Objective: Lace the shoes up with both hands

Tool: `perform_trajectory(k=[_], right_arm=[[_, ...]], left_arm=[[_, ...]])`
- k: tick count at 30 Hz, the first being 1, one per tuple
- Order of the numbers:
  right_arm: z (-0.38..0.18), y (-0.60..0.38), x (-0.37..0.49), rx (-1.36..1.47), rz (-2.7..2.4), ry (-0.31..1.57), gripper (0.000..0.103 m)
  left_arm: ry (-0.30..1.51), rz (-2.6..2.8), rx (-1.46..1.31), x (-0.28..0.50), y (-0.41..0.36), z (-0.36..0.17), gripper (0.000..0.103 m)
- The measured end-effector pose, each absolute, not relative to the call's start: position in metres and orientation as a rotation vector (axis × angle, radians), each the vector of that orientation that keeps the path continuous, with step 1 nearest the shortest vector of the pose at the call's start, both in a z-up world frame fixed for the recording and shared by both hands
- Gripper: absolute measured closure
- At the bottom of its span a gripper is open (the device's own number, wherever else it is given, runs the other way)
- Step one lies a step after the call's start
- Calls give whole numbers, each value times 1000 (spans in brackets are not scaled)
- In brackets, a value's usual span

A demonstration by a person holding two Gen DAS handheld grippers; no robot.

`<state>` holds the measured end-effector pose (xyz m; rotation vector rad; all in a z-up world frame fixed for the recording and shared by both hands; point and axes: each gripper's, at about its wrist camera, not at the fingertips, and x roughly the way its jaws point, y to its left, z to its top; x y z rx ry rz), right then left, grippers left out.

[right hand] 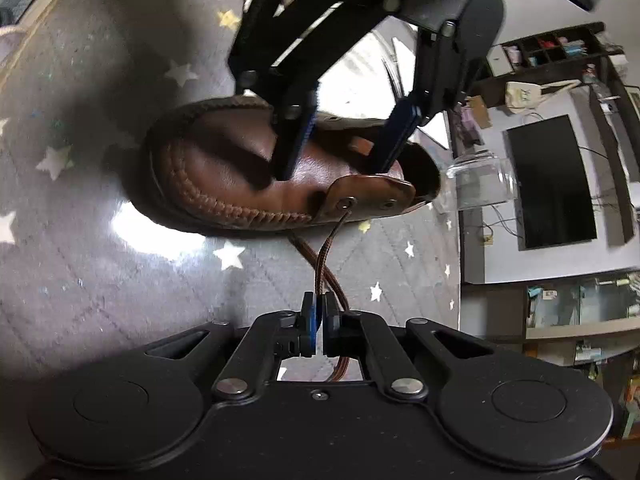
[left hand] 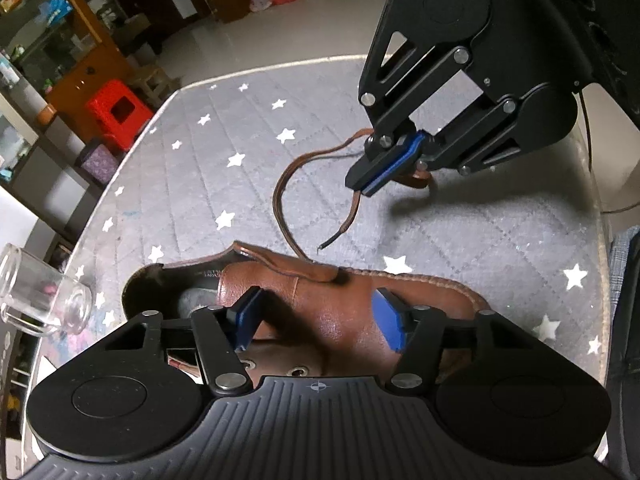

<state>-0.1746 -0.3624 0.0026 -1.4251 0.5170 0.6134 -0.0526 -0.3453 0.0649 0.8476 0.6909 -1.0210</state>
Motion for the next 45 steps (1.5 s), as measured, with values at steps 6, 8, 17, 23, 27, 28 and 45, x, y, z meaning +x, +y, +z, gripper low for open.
perform_trajectory(k=[6, 8, 17, 23, 27, 28, 45], right_arm=[[3, -362, -171, -1425, 621, 521, 100], [5, -362, -169, -1415, 618, 523, 100], [17, -360, -156, -1266, 562, 594, 100], [18, -361, -141, -1025, 497, 709, 96], [20, -362, -140, -909, 461, 718, 67], [23, -363, -141, -865, 436, 707, 60], [46, -413, -166, -236, 168, 552, 6]], left_arm=[[670, -1017, 826, -53, -345, 72, 43], [654, -1004, 813, -56, -343, 74, 43], [561, -886, 699, -76, -329, 91, 31], [517, -720, 581, -91, -308, 106, 22], [522, -569, 465, -95, -285, 112, 16], [525, -542, 447, -96, -280, 112, 14], [692, -83, 153, -103, -190, 72, 10]])
